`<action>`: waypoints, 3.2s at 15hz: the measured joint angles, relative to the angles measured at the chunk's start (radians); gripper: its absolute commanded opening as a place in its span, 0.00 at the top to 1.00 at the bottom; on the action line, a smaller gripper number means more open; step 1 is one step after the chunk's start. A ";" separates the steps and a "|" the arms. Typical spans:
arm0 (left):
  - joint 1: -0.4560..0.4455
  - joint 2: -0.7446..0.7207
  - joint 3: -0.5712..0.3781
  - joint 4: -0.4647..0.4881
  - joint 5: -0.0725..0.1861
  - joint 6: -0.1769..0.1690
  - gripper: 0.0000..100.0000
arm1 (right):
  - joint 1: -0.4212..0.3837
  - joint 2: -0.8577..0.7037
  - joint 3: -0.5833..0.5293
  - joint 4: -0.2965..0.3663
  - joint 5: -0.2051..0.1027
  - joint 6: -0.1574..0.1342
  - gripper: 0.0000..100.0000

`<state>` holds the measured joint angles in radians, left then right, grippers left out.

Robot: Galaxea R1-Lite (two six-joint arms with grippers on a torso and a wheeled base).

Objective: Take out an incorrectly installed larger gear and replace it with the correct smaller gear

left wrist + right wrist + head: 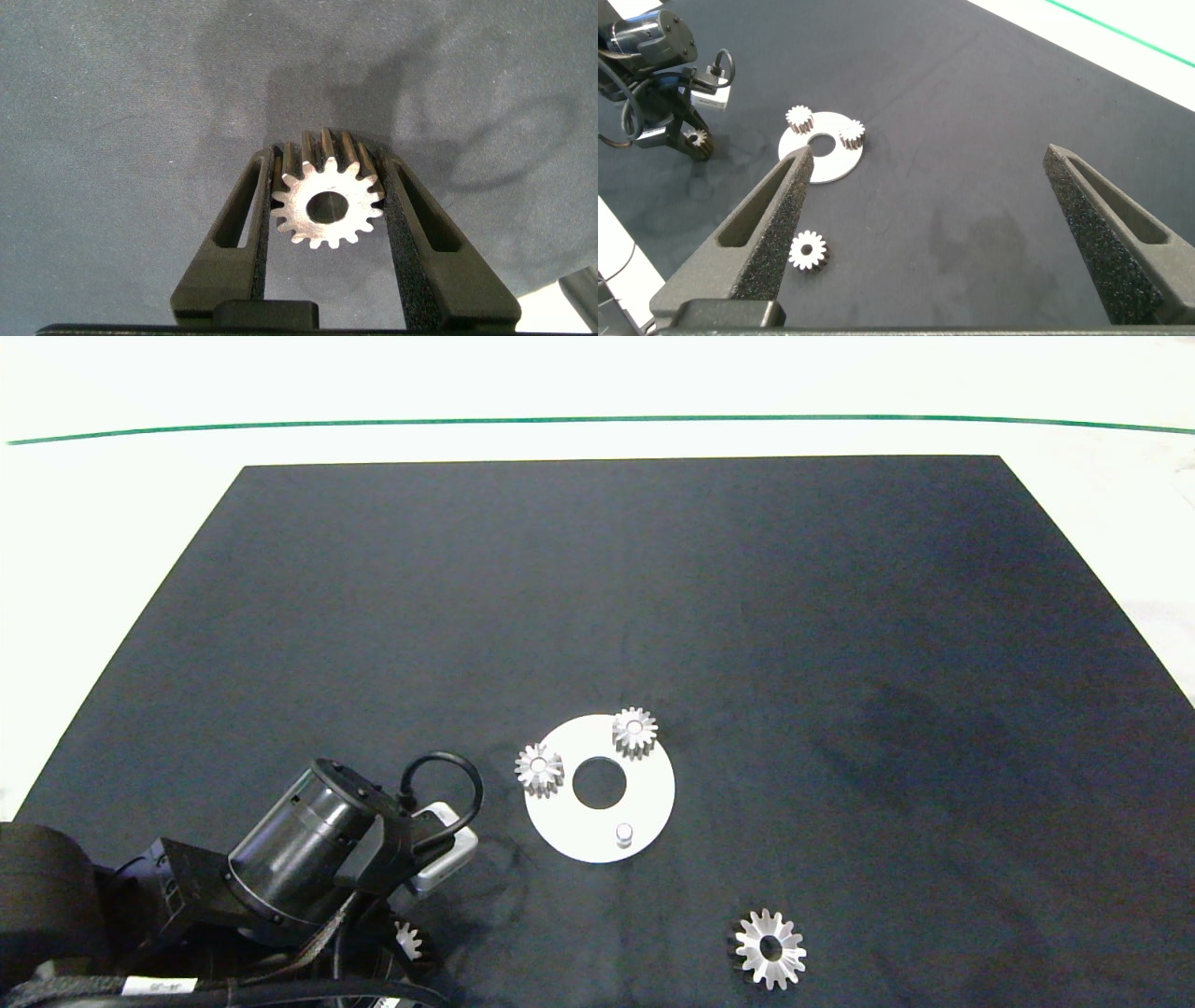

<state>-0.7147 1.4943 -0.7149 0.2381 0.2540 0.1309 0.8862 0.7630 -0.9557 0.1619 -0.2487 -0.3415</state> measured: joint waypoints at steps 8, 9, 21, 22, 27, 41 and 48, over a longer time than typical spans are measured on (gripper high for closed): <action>-0.017 -0.014 -0.047 0.070 0.002 0.010 0.75 | 0.000 0.000 0.000 0.000 0.000 0.000 0.00; -0.034 -0.016 -0.086 0.110 0.002 0.009 0.75 | 0.000 0.000 0.000 0.000 0.000 0.000 0.00; -0.248 0.089 -0.551 0.343 0.004 0.047 0.75 | -0.001 0.003 0.014 -0.002 -0.003 -0.037 0.00; -0.252 0.104 -0.580 0.344 0.004 0.047 0.75 | -0.001 0.002 0.014 -0.002 -0.003 -0.039 0.00; -0.274 0.231 -0.767 0.421 0.004 0.074 0.75 | -0.001 -0.006 0.014 -0.002 -0.003 -0.040 0.00; -0.223 0.449 -1.031 0.570 0.005 0.122 0.75 | -0.001 -0.016 0.014 -0.002 -0.001 -0.040 0.00; -0.219 0.451 -1.025 0.582 0.005 0.120 0.75 | 0.000 -0.015 0.014 -0.002 -0.001 -0.041 0.00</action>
<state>-0.9340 1.9453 -1.7400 0.8198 0.2587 0.2506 0.8860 0.7481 -0.9419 0.1602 -0.2500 -0.3823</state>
